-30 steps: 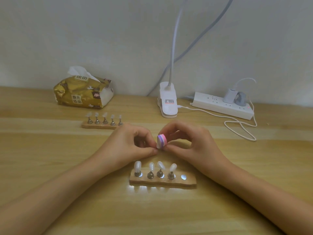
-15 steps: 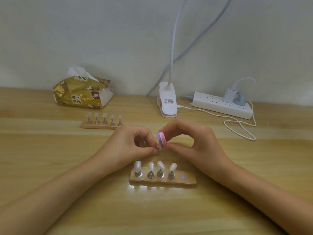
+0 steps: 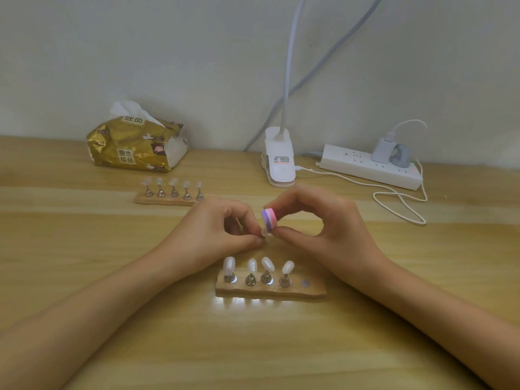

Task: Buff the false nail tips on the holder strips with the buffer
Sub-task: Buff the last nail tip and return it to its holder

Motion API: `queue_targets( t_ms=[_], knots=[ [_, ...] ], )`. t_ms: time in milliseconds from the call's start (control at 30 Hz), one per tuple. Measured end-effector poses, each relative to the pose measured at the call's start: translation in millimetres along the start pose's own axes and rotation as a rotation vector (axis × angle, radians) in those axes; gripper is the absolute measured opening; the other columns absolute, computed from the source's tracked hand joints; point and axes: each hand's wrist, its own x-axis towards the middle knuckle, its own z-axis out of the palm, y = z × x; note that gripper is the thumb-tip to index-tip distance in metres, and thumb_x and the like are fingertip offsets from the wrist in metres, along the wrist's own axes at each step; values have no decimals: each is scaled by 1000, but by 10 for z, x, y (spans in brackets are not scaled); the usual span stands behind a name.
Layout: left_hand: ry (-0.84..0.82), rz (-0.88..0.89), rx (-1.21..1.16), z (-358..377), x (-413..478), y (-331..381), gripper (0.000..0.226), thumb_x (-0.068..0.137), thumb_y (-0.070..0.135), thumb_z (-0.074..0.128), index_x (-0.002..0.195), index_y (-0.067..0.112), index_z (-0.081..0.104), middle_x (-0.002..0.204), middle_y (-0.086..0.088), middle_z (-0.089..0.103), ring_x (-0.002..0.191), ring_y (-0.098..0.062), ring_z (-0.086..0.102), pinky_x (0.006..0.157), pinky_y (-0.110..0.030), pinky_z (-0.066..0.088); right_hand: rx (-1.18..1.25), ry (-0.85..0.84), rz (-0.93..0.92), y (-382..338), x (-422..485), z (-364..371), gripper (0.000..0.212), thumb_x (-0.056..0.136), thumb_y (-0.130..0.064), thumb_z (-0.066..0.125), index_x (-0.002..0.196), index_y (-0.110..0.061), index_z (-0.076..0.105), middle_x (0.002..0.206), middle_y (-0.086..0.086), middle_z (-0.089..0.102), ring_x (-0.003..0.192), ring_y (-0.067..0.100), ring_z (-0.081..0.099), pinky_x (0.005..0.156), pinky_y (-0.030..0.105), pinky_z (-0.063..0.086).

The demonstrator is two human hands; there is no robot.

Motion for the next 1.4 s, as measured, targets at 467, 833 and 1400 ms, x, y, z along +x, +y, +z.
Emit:
queue_targets(
  t_ms=[467,833,1400],
  knots=[
    [-17,30,-10,6,3,-35,14,74,15,84,69,22,73,52,14,59,49,-1,50,52,-17,37,-33,-28,-41,33,10,-1,10,85,-5,77,95,-5,74,90,1,74,87,10,69,83,15,49],
    [-6,36,1,13,3,-38,15,74,16,84,67,23,73,52,16,59,48,0,50,51,-13,37,-7,-94,23,87,16,-24,21,82,6,76,100,-5,74,94,0,75,90,7,70,85,16,50],
    [2,8,3,5,6,-40,13,73,19,85,69,26,74,56,4,64,50,-3,52,52,-17,39,-44,-48,-24,37,-7,-13,8,86,-4,75,94,-6,72,89,0,74,86,9,70,82,15,51]
  ],
)
